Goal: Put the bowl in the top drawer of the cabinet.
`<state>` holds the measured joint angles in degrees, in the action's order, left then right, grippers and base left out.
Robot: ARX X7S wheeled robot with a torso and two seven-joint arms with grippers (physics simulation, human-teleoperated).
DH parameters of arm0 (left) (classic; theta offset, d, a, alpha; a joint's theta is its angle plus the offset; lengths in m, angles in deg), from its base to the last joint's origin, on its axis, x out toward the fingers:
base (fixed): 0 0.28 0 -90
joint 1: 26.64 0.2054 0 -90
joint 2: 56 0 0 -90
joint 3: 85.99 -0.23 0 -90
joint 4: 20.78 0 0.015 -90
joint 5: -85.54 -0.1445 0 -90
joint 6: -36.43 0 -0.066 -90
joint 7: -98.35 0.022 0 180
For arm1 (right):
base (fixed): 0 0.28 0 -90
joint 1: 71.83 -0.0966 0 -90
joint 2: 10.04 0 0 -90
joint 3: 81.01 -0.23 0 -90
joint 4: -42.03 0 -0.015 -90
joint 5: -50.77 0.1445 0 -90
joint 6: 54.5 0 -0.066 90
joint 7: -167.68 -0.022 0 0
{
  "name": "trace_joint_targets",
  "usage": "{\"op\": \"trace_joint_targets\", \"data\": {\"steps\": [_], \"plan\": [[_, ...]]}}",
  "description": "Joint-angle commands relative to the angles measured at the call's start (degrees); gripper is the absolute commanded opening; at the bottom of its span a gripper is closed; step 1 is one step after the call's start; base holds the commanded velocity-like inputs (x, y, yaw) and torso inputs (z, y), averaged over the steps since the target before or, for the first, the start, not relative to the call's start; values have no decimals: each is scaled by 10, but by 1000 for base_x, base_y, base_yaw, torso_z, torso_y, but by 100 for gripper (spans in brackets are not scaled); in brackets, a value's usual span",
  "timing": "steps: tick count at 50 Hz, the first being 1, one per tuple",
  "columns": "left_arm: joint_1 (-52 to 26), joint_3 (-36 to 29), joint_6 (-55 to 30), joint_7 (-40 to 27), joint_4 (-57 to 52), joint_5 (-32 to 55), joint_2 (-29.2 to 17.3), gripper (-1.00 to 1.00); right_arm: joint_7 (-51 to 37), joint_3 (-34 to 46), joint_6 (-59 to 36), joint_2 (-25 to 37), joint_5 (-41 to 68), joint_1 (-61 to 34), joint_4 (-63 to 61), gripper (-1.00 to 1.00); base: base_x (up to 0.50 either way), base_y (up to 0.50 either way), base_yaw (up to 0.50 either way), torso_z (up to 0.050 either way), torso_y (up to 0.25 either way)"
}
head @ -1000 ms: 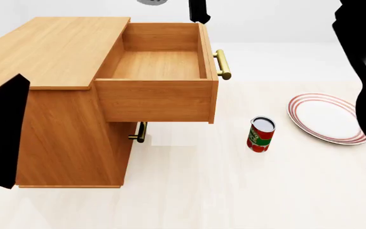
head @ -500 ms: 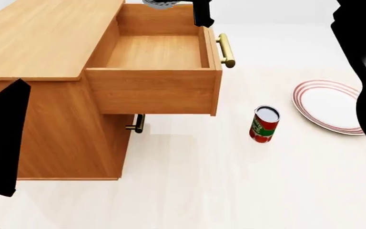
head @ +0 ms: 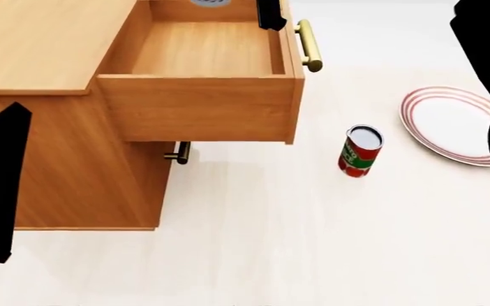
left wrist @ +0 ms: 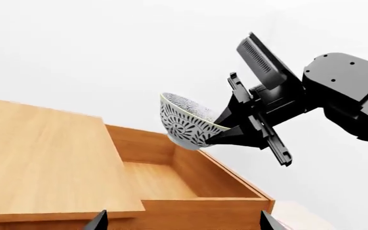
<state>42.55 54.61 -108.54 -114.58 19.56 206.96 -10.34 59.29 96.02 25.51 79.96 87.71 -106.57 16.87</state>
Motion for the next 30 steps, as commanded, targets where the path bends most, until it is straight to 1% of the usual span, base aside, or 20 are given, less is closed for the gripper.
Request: {"op": "trace_joint_targets", "data": {"steps": [1,16,30], "plan": [[2,6,2,0,1,4,-2,100,2,-5,-1,0,-6,-12,-10,-100,0,0,0,0,-90],[8,17,3,1,-1,11,-2,100,7,-3,-3,0,-7,-10,-19,-100,0,0,0,0,-88],[7,12,-1,7,0,0,6,100,9,-3,-5,0,-8,-7,-22,-100,0,0,0,0,-82]]}}
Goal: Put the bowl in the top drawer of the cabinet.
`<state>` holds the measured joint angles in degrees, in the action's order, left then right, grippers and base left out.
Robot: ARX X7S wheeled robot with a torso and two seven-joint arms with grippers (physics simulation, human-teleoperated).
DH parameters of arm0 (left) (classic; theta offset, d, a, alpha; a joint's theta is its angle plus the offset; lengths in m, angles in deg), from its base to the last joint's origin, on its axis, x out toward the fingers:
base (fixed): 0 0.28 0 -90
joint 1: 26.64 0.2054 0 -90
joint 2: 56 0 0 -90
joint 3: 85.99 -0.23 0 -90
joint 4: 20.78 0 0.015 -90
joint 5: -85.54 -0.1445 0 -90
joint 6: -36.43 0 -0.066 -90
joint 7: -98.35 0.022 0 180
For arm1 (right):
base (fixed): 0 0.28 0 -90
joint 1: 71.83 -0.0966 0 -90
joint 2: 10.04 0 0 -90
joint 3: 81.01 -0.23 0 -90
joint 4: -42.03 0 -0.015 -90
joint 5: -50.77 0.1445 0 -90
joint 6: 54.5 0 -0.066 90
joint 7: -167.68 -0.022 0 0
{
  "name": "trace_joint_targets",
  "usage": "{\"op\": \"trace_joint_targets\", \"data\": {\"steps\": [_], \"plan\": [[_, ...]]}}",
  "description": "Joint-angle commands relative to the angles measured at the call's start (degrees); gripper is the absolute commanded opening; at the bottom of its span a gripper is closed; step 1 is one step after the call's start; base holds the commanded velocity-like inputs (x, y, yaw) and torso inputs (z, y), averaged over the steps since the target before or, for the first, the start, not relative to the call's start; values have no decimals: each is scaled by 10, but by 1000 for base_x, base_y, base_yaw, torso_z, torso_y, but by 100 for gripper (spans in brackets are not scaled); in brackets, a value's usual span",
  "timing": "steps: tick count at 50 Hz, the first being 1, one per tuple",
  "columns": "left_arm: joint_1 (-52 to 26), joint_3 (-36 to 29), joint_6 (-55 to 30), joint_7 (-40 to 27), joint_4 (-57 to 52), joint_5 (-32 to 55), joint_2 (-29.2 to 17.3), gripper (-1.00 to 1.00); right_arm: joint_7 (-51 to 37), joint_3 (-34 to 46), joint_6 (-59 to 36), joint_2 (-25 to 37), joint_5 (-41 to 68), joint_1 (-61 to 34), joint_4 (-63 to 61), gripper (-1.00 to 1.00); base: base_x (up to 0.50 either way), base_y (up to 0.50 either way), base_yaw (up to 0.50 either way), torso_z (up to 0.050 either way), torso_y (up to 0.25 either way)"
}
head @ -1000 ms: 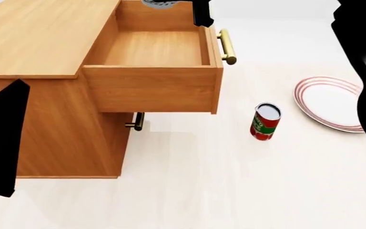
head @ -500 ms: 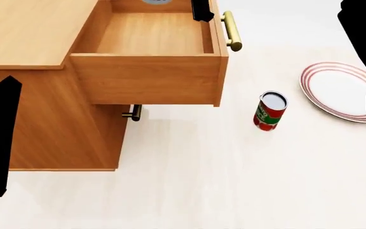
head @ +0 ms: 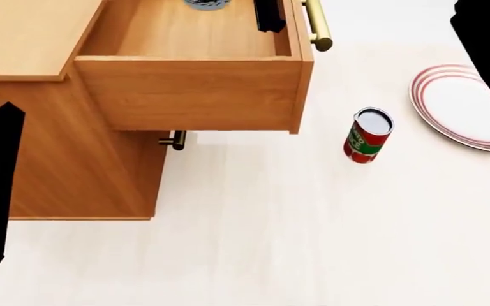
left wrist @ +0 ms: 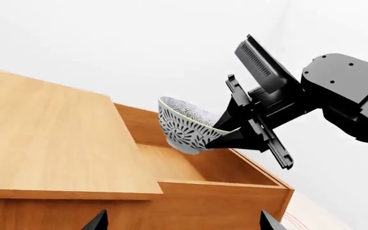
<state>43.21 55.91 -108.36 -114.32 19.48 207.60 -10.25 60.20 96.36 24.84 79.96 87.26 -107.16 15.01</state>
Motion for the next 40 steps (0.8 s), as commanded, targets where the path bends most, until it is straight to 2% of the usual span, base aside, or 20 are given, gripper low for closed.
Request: {"op": "trace_joint_targets", "data": {"steps": [1,8,9,40], "plan": [[0,-2,-3,5,1,-7,6,100,-1,-6,2,0,-4,-1,-4,-100,0,0,0,0,-76],[4,1,-3,4,2,-5,7,100,-3,-6,-1,0,-3,-1,-3,-100,0,0,0,0,-30],[4,1,-2,4,2,-5,7,100,-4,-6,-1,0,-4,0,-3,100,0,0,0,0,0],[9,1,-3,6,-1,-3,9,100,18,-8,-23,0,7,-18,3,100,0,0,0,0,4]]}}
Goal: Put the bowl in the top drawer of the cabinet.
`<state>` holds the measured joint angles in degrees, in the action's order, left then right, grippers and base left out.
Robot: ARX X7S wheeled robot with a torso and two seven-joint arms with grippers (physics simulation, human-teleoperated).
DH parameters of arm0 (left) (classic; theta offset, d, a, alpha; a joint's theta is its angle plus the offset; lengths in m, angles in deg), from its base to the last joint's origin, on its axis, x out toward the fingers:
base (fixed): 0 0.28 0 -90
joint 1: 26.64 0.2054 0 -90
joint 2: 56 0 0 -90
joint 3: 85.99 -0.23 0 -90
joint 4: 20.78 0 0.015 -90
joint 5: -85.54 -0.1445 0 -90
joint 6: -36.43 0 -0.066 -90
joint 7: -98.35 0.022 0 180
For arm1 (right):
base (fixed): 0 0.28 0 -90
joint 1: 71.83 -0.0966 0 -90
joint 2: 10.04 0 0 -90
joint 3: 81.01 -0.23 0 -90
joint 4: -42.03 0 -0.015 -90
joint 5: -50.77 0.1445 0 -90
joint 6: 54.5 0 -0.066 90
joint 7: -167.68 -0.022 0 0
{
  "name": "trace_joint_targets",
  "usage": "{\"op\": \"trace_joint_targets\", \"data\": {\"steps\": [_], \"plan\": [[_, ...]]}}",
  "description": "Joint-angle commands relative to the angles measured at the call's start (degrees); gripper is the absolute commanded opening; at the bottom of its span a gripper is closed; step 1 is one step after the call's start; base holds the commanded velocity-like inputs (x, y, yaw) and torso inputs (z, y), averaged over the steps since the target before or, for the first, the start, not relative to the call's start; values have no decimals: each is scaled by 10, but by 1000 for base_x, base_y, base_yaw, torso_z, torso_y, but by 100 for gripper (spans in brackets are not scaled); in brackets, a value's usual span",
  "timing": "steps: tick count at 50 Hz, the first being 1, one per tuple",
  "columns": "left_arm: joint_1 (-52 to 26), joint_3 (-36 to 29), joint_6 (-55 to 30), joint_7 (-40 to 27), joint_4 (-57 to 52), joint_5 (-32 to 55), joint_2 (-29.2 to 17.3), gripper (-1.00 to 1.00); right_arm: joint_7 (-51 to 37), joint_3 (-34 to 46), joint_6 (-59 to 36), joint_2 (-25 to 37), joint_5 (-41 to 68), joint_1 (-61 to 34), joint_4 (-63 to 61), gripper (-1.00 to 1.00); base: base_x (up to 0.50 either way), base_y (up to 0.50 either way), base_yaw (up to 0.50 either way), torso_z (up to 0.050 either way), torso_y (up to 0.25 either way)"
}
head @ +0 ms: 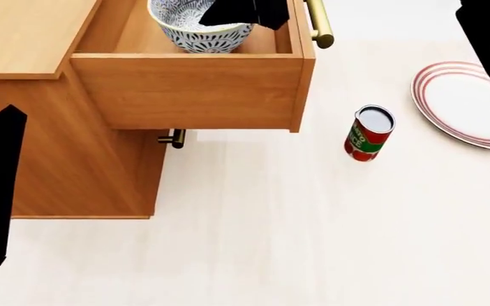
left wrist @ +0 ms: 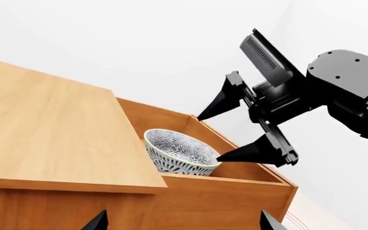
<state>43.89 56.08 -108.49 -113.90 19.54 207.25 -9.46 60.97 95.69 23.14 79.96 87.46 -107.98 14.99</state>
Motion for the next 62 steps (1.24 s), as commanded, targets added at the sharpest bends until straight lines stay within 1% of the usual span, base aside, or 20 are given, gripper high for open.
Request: {"op": "trace_joint_targets", "data": {"steps": [1,21,24,27,35,37,38,40,42,53,62], "plan": [[3,0,-2,2,-1,1,1,100,12,-2,-7,0,6,-12,4,100,0,0,0,0,154],[2,-4,0,3,-1,-2,4,100,26,-8,0,0,20,-28,29,100,0,0,0,0,162],[7,4,-4,6,1,-5,7,100,6,-22,-3,0,63,-36,46,100,0,0,0,0,162],[12,10,-10,11,3,-10,13,100,0,-28,7,0,81,-43,68,100,0,0,0,0,162],[14,9,-14,14,4,-19,19,100,0,-45,34,0,62,-38,119,100,0,0,0,0,162],[15,9,-14,13,4,-19,18,100,-7,-52,35,9,57,-37,114,100,0,0,0,0,162],[15,9,-14,13,4,-19,18,100,-29,-52,14,35,61,-36,61,100,0,0,0,0,162],[14,8,-13,12,4,-20,17,100,-95,-53,-53,109,81,-35,-97,100,0,0,0,0,163],[13,8,-12,11,3,-19,15,100,-145,-56,-101,165,97,-37,-208,100,0,0,0,0,161],[14,13,-12,13,2,-19,15,100,-302,-86,-254,332,176,-53,-534,100,0,0,0,0,162],[17,15,-16,18,3,-24,19,100,-438,-134,-350,436,264,-58,-727,100,0,0,0,0,162]]}}
